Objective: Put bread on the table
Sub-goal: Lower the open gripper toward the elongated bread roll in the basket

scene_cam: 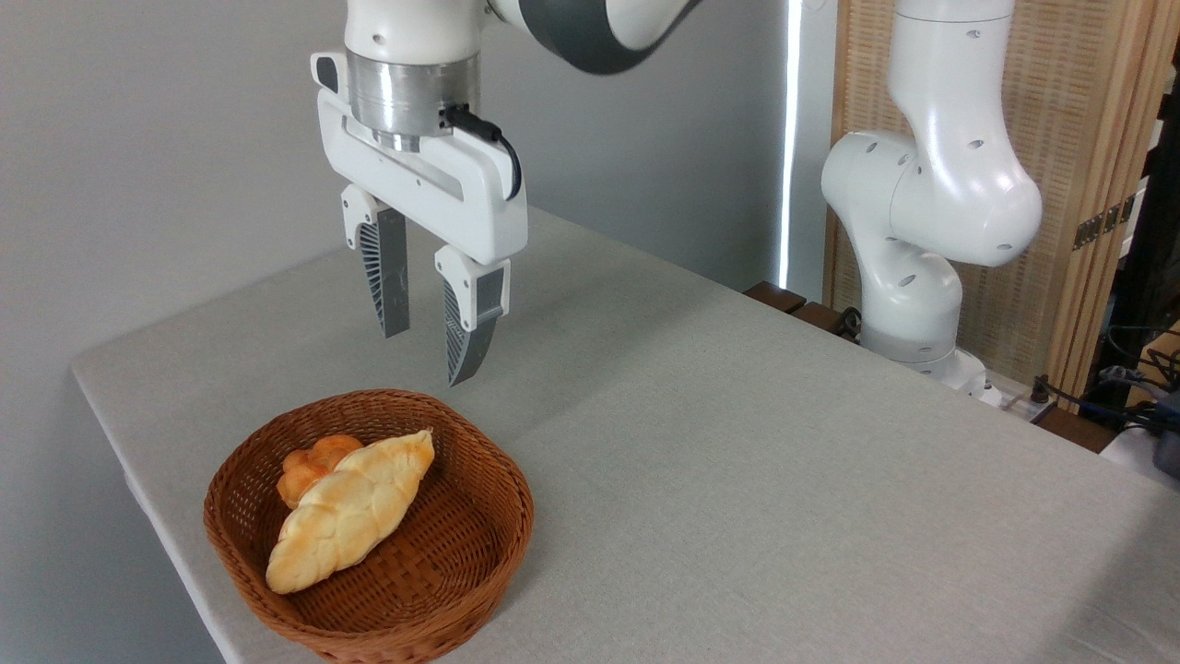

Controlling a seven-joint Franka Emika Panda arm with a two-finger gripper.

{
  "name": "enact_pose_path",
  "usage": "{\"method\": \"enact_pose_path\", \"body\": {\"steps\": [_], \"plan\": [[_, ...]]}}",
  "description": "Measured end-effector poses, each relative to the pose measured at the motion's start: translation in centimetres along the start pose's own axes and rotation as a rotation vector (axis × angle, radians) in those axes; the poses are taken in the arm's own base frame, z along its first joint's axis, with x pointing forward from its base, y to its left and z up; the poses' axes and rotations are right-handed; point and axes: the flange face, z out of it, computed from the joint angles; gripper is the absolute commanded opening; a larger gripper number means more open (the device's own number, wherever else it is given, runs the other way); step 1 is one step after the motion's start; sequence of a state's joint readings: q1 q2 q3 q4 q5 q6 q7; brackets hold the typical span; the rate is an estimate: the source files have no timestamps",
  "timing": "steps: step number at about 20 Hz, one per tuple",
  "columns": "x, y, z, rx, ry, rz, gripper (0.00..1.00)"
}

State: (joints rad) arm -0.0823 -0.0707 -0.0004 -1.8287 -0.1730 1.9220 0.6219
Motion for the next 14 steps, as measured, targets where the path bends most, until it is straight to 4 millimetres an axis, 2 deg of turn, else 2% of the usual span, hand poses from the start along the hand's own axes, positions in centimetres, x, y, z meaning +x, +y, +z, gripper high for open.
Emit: {"method": "enact_pose_path", "body": {"steps": [11, 14], "plan": [[-0.2, -0.4, 2.5, -0.009, 0.137, -0.067, 1.00], [-0.7, -1.0, 4.3, 0.009, 0.190, -0.104, 1.00]]}}
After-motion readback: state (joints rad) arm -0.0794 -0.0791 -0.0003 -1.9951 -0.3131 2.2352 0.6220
